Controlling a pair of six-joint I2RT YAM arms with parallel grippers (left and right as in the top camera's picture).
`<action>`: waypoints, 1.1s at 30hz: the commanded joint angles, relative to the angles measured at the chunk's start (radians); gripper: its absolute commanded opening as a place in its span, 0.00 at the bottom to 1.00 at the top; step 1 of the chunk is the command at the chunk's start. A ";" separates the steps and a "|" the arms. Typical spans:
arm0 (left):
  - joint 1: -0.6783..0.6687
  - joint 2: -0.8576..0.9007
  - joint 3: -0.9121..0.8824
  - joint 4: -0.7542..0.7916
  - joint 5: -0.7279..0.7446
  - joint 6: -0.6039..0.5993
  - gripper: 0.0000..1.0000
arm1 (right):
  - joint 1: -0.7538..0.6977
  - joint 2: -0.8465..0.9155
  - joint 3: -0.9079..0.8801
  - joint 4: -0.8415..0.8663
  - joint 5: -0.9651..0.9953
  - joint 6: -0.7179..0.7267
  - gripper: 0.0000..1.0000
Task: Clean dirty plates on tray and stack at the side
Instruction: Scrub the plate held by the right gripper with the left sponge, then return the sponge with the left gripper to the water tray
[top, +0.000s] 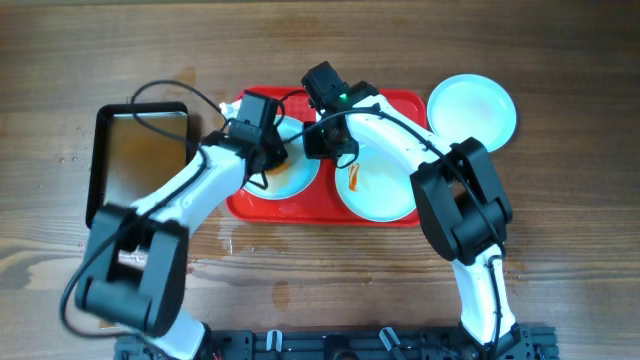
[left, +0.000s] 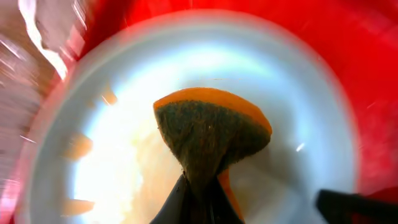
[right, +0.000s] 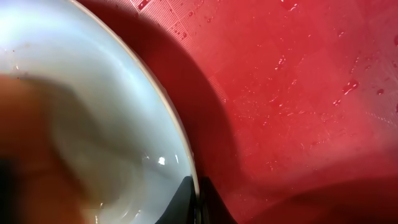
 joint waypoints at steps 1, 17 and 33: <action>0.001 0.092 0.013 -0.031 0.071 -0.019 0.04 | -0.008 0.020 -0.029 -0.013 0.056 -0.010 0.04; 0.001 -0.126 0.013 -0.221 -0.531 0.055 0.04 | -0.008 0.020 -0.029 -0.016 0.071 -0.010 0.04; 0.462 -0.471 0.013 -0.352 0.124 0.031 0.04 | -0.006 -0.107 0.033 -0.011 0.156 -0.273 0.04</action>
